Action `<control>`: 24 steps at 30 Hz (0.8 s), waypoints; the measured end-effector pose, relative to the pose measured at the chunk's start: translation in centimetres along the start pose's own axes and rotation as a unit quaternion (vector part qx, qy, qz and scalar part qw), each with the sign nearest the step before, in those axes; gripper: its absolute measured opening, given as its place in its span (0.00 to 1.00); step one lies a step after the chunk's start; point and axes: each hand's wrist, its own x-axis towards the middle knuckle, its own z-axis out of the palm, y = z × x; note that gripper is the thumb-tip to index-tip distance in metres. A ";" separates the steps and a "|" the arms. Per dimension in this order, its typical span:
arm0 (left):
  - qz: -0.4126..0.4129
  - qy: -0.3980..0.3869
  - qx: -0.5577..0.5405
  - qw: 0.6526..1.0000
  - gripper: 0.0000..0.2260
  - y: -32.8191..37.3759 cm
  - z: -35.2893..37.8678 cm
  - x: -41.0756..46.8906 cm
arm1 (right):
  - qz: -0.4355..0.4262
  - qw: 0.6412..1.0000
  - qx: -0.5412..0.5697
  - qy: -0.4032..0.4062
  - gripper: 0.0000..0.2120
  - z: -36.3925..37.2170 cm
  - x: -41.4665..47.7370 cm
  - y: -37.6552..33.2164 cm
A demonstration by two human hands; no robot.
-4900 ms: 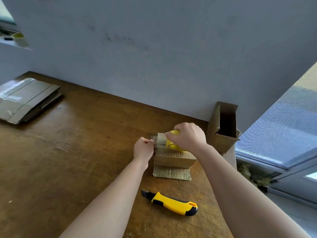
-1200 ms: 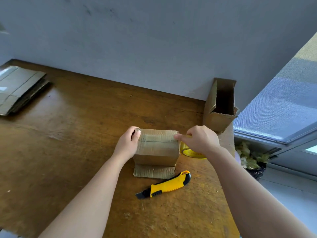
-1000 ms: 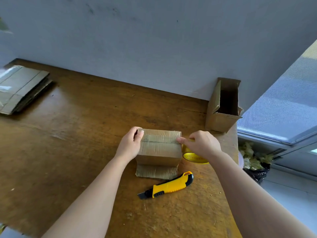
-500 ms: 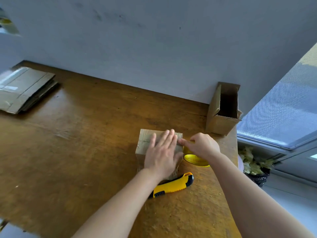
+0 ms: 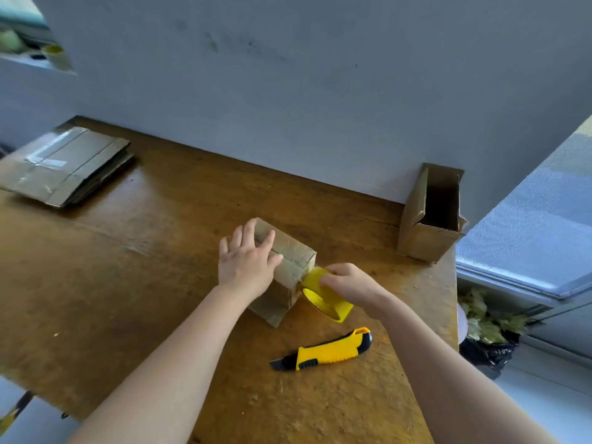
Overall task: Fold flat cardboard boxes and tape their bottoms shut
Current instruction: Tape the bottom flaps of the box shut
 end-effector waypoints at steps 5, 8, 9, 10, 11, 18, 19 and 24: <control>-0.012 -0.032 -0.069 0.997 0.27 -1.0 0.0 0.8 | -0.024 0.994 0.093 -0.054 0.11 2.7 0.0 -1.1; 0.003 -0.064 -0.054 0.997 0.30 -2.0 0.3 1.6 | -0.037 0.993 0.103 -0.049 0.12 4.9 0.5 -1.5; 0.008 -0.069 -0.052 0.996 0.30 -2.3 0.4 1.7 | -0.036 0.992 0.113 -0.036 0.12 5.5 0.6 -1.6; 0.011 -0.074 -0.053 0.996 0.30 -2.6 0.4 1.9 | -0.032 0.991 0.125 -0.023 0.12 6.0 0.8 -1.6; 0.013 -0.077 -0.054 0.995 0.30 -2.7 0.5 1.9 | -0.021 0.990 0.138 -0.014 0.13 6.3 1.0 -1.6; 0.020 -0.072 -0.075 0.994 0.31 -2.8 0.4 1.9 | 0.107 0.980 0.166 0.016 0.13 8.0 3.1 -1.9; 0.021 -0.075 -0.084 0.993 0.33 -2.8 0.3 1.8 | 0.109 0.983 0.149 0.028 0.13 8.2 3.5 -2.0; 0.040 -0.102 -0.066 0.992 0.46 -3.0 -0.3 1.6 | 0.095 0.993 0.036 0.055 0.18 8.9 4.1 -2.2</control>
